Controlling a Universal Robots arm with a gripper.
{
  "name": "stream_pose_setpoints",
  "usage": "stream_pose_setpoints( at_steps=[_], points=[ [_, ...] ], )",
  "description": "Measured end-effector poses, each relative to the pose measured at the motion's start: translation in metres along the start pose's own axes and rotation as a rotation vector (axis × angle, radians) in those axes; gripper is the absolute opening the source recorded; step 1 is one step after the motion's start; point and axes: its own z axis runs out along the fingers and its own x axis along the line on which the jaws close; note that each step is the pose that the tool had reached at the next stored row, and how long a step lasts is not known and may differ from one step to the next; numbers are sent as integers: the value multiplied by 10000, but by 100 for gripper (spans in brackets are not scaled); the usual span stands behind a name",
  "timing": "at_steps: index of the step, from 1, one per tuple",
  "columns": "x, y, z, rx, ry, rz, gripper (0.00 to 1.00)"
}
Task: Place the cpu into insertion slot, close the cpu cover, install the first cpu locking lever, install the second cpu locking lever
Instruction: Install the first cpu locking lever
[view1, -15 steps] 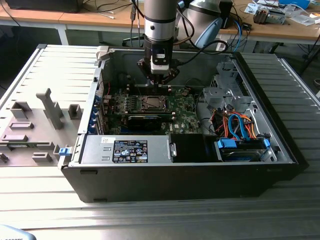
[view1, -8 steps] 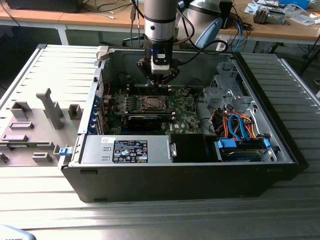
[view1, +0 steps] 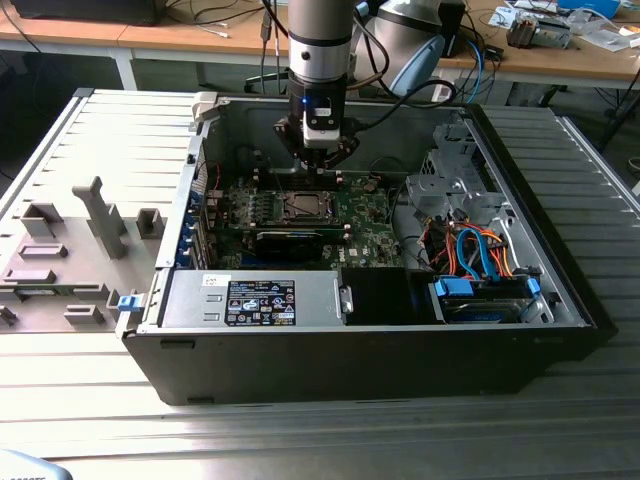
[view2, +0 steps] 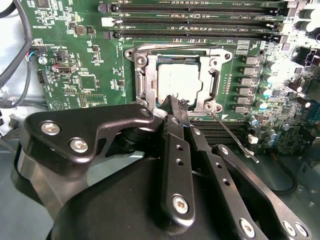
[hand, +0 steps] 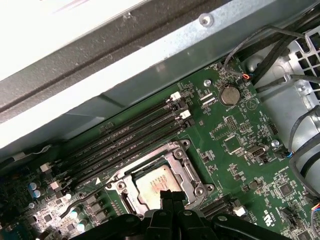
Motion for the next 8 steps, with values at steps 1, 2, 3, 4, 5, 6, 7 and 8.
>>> stream_pose_setpoints(
  at_steps=[1, 2, 3, 4, 5, 6, 7, 8],
  points=[
    [0, 0, 0, -1, 0, -8, 11],
    [0, 0, 0, -1, -1, -24, 11],
    [0, 0, 0, -2, 0, -39, 11],
    [0, 0, 0, -2, -1, -56, 11],
    [0, 0, 0, -3, -1, -75, 11],
    [0, 0, 0, -4, -1, -95, 11],
    [0, 0, 0, -4, -1, -112, 11],
    [0, 0, 0, -5, -1, -129, 11]
  ],
)
